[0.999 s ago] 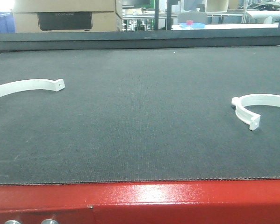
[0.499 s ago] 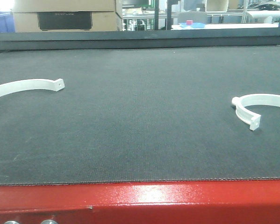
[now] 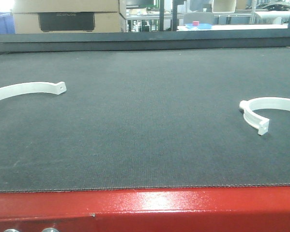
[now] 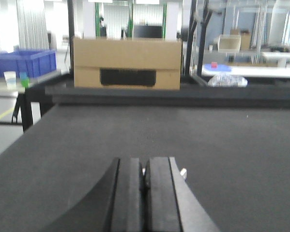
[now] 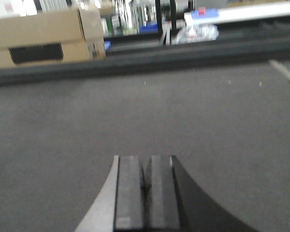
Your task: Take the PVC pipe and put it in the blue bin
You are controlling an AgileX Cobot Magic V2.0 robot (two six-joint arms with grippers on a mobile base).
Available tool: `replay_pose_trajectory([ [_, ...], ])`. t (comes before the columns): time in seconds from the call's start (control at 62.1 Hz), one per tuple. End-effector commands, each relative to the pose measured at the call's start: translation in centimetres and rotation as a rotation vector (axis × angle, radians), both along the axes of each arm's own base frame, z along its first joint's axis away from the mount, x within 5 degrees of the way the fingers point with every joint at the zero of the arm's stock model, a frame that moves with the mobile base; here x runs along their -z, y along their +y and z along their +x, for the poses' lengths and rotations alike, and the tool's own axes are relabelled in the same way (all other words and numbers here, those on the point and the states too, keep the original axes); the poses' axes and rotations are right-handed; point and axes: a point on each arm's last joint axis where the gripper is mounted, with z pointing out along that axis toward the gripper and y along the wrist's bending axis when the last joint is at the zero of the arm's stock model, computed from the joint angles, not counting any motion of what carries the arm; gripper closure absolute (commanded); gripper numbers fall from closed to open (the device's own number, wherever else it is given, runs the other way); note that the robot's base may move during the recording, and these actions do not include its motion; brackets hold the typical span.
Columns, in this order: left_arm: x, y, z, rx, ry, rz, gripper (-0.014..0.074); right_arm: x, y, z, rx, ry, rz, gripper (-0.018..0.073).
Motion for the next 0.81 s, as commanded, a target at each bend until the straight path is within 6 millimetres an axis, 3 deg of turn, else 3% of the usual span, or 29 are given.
replay_pose_trajectory([
  [0.0, -1.4, 0.0, 1.0, 0.009, 0.028, -0.034, 0.0708, -1.0, -0.1, 1.3, 0.001, 0.029, 0.002, 0.0721],
  [0.145, -3.6, 0.0, 3.6, 0.008, 0.086, -0.035, 0.0708, -1.8, 0.0, 2.3, -0.005, 0.030, 0.037, 0.0721],
  [0.419, -5.8, 0.1, 9.0, 0.006, 0.203, -0.036, 0.0708, -2.2, -0.1, 2.3, 0.003, -0.009, 0.039, 0.0721],
  [0.789, -5.9, 0.1, 9.9, 0.004, 0.181, -0.039, 0.0708, -2.4, -0.1, 2.4, 0.010, -0.035, 0.041, 0.0721],
])
